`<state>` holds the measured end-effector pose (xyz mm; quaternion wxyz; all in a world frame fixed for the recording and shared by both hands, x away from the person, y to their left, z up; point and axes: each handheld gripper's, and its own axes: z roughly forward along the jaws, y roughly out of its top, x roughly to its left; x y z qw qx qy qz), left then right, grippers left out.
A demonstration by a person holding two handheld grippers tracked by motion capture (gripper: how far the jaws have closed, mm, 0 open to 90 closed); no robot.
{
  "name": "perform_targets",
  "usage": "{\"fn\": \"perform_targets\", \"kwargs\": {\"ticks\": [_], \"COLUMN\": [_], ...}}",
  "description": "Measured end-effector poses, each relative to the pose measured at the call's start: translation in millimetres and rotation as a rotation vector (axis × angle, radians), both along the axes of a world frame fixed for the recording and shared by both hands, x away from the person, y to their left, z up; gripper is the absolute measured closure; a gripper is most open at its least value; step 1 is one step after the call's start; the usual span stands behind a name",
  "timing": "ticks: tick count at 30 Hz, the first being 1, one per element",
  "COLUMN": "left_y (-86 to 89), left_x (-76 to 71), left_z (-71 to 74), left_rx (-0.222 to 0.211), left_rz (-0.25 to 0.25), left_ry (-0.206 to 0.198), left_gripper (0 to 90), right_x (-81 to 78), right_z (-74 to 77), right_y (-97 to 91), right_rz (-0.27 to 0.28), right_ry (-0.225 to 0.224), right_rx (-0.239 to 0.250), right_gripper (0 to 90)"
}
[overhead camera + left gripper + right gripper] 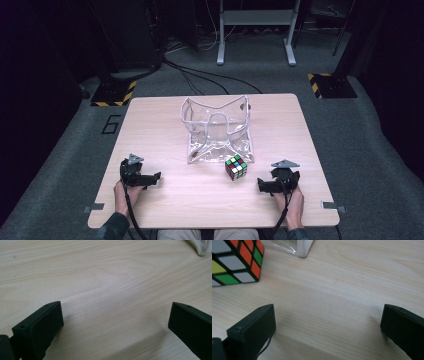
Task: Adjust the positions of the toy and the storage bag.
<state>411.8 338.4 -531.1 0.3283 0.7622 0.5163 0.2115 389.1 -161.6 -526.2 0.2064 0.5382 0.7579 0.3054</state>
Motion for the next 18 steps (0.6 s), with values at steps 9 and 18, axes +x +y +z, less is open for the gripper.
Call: {"fn": "perform_targets", "kwargs": {"ticks": [9,18], "left_y": [-2.0,-3.2], "left_x": [-2.1,-2.7], "left_z": [-0.2,-0.4], "left_rx": [0.008,0.010], "left_rz": [0.020,0.032], "left_ry": [-0.001,-0.005], "left_gripper": [0.1,0.5], "right_x": [-3.7,-4.6], "right_z": [-3.1,-3.0], "right_y": [1.7,2.6], "right_rz": [0.005,0.007], "right_ry": [-0.040,-0.043], "right_rx": [-0.006,-0.002], "right_gripper": [0.0,0.9]}}
